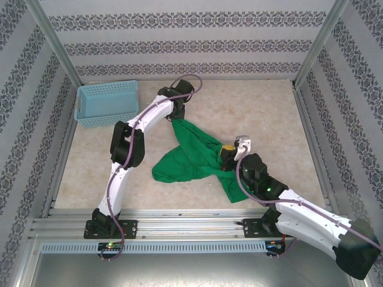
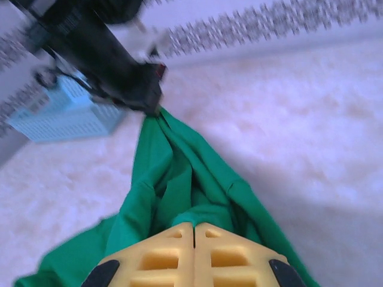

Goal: Fold the inside-out t-shirt

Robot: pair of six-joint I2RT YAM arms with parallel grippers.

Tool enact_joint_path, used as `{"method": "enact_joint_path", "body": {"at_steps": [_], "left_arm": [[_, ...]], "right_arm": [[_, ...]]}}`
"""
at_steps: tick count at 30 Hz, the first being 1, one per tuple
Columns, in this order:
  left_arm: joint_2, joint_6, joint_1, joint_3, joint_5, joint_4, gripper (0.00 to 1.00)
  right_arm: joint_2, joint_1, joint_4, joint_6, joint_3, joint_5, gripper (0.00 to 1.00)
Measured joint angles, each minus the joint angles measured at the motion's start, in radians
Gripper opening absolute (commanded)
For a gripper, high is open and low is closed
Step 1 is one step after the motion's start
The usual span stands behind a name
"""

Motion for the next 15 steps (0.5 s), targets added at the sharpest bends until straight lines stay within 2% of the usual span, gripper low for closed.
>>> {"method": "enact_joint_path", "body": {"at_steps": [1, 5, 10, 15], "left_arm": [[-0.018, 0.006, -0.012, -0.04, 0.014, 0.005, 0.0], [-0.146, 0.011, -0.059, -0.271, 0.098, 0.041, 0.31], [-0.397, -0.025, -0.123, -0.511, 0.188, 0.119, 0.55], [-0.598, -0.073, -0.245, -0.617, 0.293, 0.268, 0.62]], "right_arm": [[0.018, -0.002, -0.007, 0.012, -0.011, -0.004, 0.0], [0.06, -0.019, -0.026, 0.037, -0.017, -0.013, 0.0], [0.061, -0.029, -0.032, 0.035, 0.025, -0.038, 0.0], [0.069, -0.027, -0.01, 0.037, 0.035, -0.078, 0.0]]}}
